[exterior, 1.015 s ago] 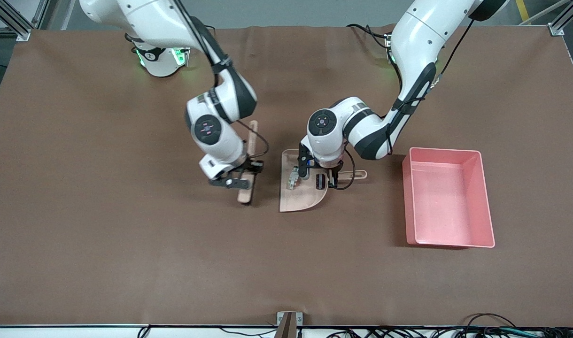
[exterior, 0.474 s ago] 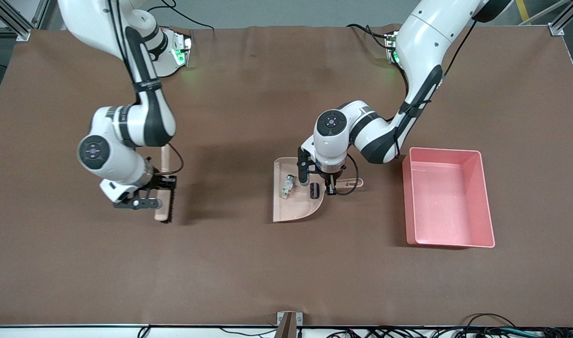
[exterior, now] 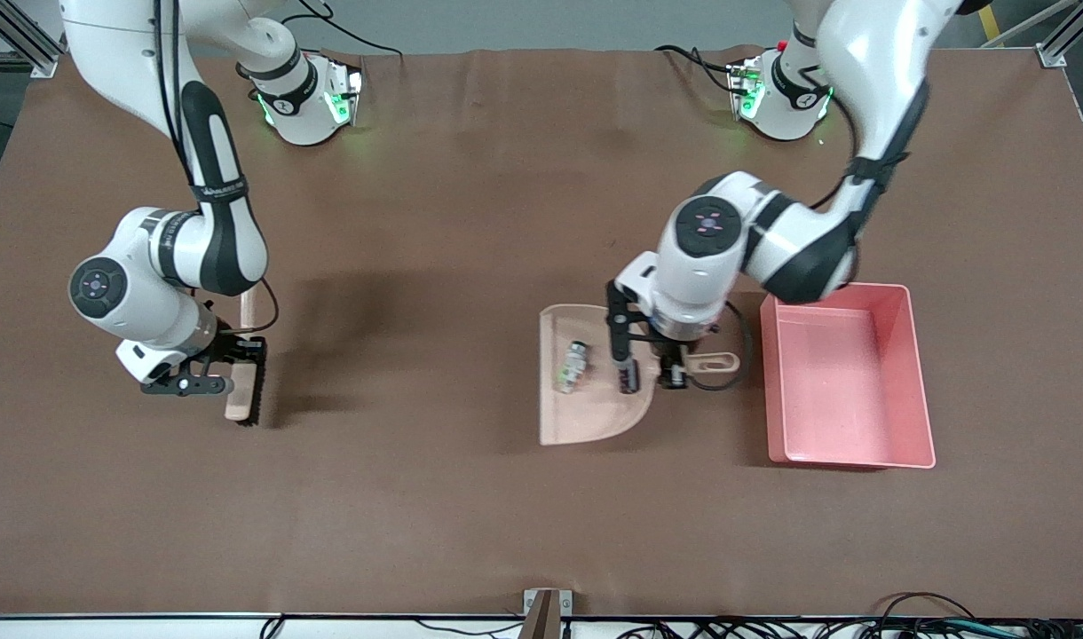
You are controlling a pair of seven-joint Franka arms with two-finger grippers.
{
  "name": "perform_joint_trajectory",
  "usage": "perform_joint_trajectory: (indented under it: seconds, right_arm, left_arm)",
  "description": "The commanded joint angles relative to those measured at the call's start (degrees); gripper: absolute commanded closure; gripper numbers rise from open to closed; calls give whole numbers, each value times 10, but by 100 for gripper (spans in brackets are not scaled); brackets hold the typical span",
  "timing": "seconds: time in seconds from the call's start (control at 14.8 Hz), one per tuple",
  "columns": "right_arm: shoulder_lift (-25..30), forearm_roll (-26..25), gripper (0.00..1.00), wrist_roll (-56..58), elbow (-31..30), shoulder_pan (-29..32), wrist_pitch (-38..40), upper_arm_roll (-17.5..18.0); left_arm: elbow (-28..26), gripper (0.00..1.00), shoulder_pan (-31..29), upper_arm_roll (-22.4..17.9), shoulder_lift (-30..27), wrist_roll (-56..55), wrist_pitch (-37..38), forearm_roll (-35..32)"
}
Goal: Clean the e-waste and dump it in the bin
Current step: 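Carry the dustpan over the pink bin with the left gripper and tip it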
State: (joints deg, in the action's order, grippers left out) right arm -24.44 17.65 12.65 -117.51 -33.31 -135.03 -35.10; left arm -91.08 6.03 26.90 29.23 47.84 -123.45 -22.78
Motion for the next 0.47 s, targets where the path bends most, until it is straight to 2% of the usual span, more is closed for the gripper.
perform_joint_trajectory:
  seconds: [0.0,0.14,0.2,0.27,0.41]
  right_arm:
    - [12,11,98,11,-30,4,-30,7]
    - [12,20,98,9,-56,4,-57,7]
    - [12,46,98,10,-65,4,-65,7]
    - [12,69,98,11,-76,1,-77,7]
    - [11,78,98,10,-93,-3,-102,9]
  left_arm:
    - [2,89,-118,66,-20,60,18,13]
    - [2,90,-228,132,-26,87,32,14]
    - [2,90,-286,166,-27,112,40,14]
    - [2,90,-338,190,-27,142,48,14]
    - [1,90,-425,226,-26,189,58,16]
